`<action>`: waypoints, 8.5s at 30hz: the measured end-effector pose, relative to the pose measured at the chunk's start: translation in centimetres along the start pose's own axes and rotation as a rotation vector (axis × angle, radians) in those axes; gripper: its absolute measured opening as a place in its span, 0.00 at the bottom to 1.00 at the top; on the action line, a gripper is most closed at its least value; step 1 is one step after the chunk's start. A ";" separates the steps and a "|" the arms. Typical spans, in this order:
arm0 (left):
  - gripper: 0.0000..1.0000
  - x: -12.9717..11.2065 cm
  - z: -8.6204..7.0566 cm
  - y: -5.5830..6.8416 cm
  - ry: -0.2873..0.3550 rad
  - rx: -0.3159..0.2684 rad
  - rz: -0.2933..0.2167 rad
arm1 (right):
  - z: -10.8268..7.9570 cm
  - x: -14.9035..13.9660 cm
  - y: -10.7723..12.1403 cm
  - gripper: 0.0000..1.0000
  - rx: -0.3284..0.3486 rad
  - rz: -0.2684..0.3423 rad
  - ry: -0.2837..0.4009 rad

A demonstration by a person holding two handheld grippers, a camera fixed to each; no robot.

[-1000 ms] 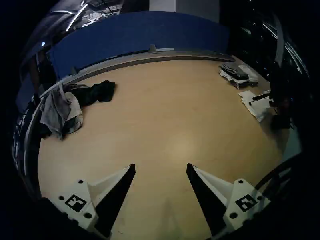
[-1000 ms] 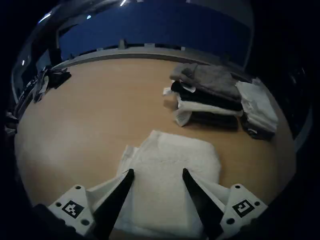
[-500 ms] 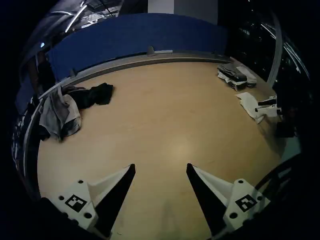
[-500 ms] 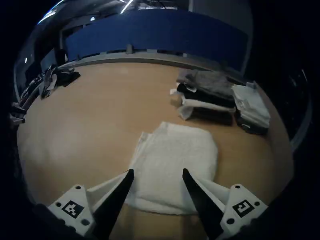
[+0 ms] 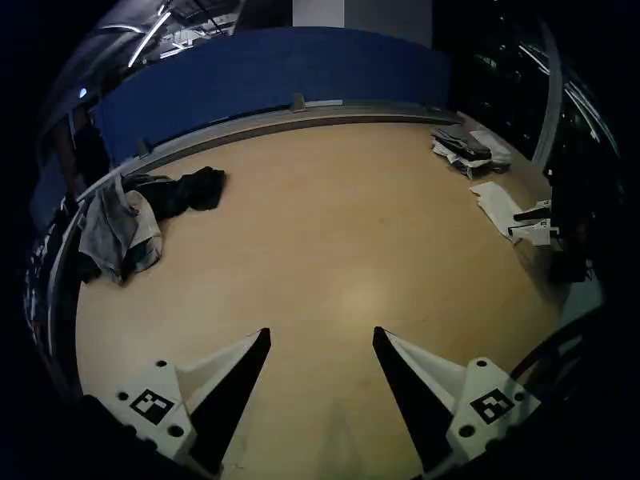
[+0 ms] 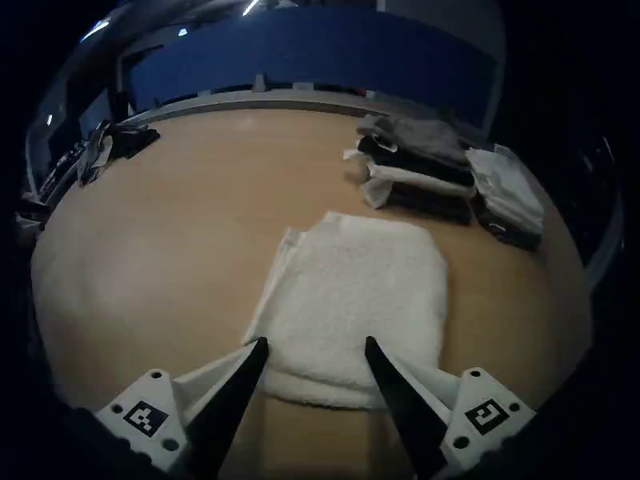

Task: Fold towel

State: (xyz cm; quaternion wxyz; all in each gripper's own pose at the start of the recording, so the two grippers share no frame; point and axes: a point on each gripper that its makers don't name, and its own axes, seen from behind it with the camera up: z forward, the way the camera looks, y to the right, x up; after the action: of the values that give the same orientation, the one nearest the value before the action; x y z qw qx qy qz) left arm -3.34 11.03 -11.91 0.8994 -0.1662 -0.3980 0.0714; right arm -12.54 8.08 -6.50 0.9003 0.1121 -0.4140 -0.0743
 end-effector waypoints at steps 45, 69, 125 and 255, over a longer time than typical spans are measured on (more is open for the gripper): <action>0.95 5.0 -1.3 -2.2 0.277 0.028 -0.057 | -10.2 16.5 -9.7 1.00 -0.018 0.078 0.587; 0.95 9.3 -1.5 -6.9 0.553 0.135 -0.180 | -11.1 18.7 -11.3 1.00 -0.147 0.055 0.677; 0.95 7.7 2.6 -13.9 0.817 0.340 -0.130 | -7.7 19.2 -11.4 1.00 -0.175 0.073 0.586; 0.96 7.6 2.2 -14.0 0.825 0.327 -0.141 | -4.1 14.9 -6.9 1.00 -0.187 0.132 0.859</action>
State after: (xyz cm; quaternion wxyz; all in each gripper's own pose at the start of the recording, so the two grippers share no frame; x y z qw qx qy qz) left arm 0.06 0.45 -0.29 1.0000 -0.0088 -0.0001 -0.0002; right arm -0.04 -1.38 -0.06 0.9997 0.0241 -0.0001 -0.0004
